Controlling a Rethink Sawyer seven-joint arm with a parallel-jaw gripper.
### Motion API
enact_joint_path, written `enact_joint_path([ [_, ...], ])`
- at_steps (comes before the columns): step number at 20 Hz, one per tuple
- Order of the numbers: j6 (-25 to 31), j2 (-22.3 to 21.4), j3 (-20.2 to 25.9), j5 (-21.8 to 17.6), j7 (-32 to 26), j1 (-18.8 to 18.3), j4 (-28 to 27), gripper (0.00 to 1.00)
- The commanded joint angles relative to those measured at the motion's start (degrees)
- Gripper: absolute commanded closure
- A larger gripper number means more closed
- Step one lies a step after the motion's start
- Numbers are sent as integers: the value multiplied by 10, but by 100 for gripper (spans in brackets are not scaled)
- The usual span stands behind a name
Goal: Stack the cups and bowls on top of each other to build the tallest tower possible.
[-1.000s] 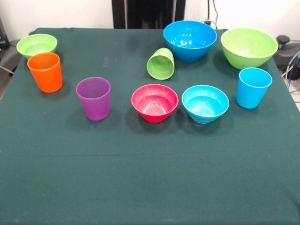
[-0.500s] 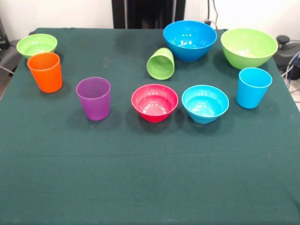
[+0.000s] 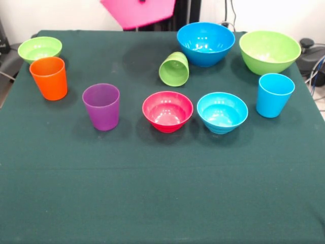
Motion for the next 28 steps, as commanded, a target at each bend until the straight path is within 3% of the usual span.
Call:
enact_joint_path([
  [1,100,75,80,29,34,9,-122,100],
  [3,142,84,74,36,45,23,-157,100],
  [9,246,118,7,64,148,103,-246,100],
  [17,234,192,-60,97,219,166,-302,100],
  [21,247,213,-69,104,210,165,-334,100],
  [26,193,250,-41,107,165,116,-368,100],
  [28,194,258,-47,109,176,120,-379,100],
])
